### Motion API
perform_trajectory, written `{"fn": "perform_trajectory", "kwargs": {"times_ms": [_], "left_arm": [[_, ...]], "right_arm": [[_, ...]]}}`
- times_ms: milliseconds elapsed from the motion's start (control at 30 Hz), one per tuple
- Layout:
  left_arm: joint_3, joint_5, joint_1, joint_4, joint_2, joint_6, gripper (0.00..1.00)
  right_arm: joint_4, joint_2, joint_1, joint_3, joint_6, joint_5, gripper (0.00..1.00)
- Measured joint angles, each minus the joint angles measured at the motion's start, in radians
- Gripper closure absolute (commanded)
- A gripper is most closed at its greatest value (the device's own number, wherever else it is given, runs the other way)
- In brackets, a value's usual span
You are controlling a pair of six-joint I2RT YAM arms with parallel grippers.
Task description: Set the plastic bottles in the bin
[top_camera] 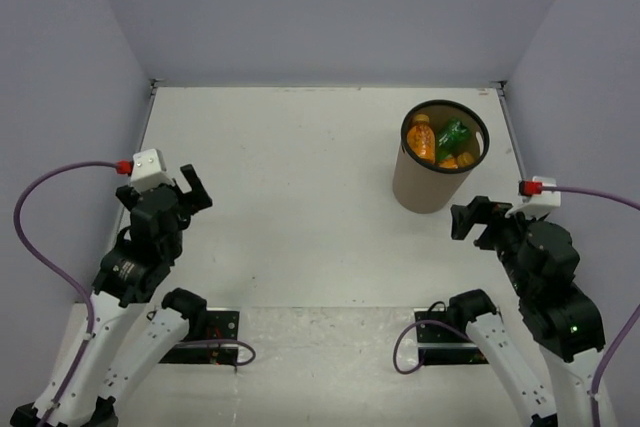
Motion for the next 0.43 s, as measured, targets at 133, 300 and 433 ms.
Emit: {"fn": "perform_trajectory", "kwargs": {"times_ms": [133,300,433], "left_arm": [[-0.068,0.021,0.0,0.01,-0.027,0.014,0.0],[-0.074,0.035,0.0,0.034,-0.044,0.021,0.0],[-0.079,0.042,0.0,0.048,-0.059,0.021,0.0]], "right_arm": [[0.0,-0.055,0.0,-0.029,0.0,0.0,0.01],[0.006,-0.058,0.0,-0.037,0.0,0.0,0.01],[0.014,-0.06,0.0,-0.048,0.0,0.0,0.01]]}}
